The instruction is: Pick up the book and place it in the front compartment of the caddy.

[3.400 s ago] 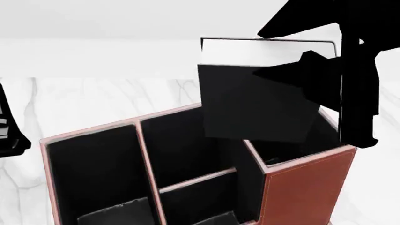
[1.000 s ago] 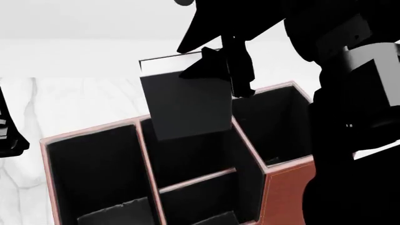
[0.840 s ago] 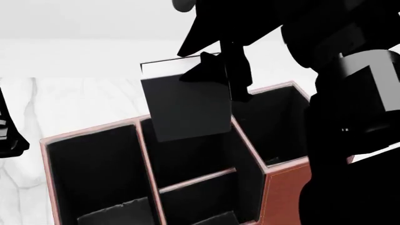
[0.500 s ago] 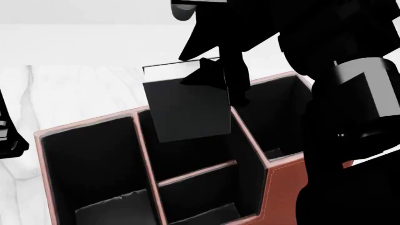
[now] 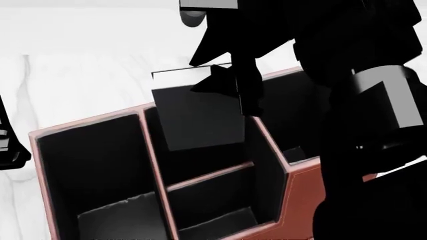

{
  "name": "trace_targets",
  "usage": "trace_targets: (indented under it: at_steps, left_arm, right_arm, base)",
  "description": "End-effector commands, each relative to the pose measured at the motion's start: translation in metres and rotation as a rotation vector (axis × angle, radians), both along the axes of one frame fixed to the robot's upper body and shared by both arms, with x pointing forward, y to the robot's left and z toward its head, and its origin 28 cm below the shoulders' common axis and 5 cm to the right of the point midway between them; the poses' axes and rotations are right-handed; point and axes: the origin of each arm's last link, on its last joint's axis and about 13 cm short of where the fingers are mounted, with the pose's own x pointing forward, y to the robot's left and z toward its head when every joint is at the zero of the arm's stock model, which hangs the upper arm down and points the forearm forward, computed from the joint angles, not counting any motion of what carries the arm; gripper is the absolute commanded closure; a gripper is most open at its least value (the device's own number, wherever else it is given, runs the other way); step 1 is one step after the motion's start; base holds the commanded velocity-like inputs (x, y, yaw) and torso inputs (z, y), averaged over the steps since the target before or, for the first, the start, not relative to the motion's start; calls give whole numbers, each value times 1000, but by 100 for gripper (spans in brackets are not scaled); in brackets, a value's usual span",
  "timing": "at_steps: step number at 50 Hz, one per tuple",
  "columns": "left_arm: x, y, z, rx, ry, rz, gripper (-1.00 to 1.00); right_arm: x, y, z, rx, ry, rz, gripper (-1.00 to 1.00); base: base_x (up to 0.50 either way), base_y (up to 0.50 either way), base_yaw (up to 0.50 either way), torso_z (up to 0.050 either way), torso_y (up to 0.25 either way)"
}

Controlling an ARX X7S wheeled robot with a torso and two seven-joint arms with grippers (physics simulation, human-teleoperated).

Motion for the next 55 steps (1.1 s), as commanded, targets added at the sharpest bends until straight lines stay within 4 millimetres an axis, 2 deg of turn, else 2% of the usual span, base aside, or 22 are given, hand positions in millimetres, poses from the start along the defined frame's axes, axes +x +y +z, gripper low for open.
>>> trace_targets:
  at_steps: [1, 5, 16, 23, 37, 44, 55]
  left_arm:
    - [1, 2, 1, 9, -42, 17, -100]
    - [1, 2, 1, 0, -45, 14, -100]
    - [1, 3, 2, 6, -45, 14, -100]
    - [1, 3, 2, 6, -47, 10, -100]
    - [1, 2, 1, 11, -43, 9, -100]
    - [1, 2, 0, 10, -41, 3, -100]
    - [0, 3, 0, 1, -44, 9, -100]
  right_arm:
    - [-1, 11, 4, 43, -37, 49, 100]
    - [0, 12, 3, 41, -42, 53, 100]
    - [0, 13, 2, 34, -69, 43, 100]
    - [0, 13, 2, 30, -77, 37, 100]
    - [1, 14, 0, 28, -99, 21, 100]
    - [1, 15, -2, 23, -100, 21, 100]
    - [2, 15, -4, 23, -98, 20, 100]
  base:
    - [0, 0, 0, 0, -250]
    - [0, 0, 0, 0, -222]
    - [-1, 0, 0, 0, -2]
    - [0, 0, 0, 0, -214]
    - [0, 0, 0, 0, 0]
    - [2, 0, 3, 0, -208]
    - [1, 2, 7, 0, -3]
